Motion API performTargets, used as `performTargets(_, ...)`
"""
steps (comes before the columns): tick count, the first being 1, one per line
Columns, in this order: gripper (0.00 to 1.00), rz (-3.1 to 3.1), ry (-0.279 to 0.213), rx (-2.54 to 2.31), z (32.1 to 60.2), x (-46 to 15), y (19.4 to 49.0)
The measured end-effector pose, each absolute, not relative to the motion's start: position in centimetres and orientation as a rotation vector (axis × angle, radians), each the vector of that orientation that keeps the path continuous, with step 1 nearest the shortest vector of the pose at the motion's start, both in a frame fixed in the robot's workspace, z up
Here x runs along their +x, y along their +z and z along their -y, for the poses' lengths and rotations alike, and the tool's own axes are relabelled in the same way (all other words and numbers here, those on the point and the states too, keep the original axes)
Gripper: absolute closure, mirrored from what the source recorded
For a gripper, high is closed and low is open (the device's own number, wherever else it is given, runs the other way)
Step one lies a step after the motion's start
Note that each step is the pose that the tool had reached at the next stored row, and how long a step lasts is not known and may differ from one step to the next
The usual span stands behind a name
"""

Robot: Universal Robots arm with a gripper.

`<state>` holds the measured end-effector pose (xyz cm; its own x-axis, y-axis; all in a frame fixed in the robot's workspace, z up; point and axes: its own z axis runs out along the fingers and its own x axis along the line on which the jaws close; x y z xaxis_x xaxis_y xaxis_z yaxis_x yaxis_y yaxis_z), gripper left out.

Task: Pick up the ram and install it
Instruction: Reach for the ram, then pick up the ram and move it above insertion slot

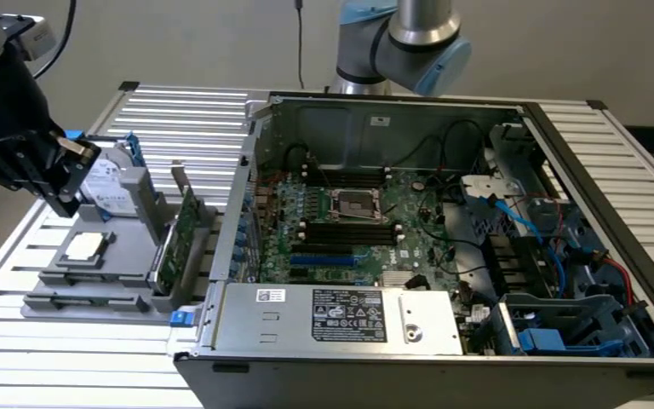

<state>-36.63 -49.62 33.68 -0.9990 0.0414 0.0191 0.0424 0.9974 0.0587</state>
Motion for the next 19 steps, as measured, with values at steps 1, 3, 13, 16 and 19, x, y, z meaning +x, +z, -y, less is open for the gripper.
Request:
performTargets(1,0.89,3.122,-0.092,-0.065,49.62,-36.63,33.68)
performTargets(3,0.89,3.122,-0.092,-0.065,49.62,-36.63,33.69)
performTargets(13,0.89,3.122,-0.092,-0.066,49.62,-36.63,33.68)
performTargets(16,0.89,3.122,-0.093,-0.066,49.61,-36.64,33.69)
performTargets(19,0.89,3.121,-0.102,-0.027,49.62,-36.75,33.67)
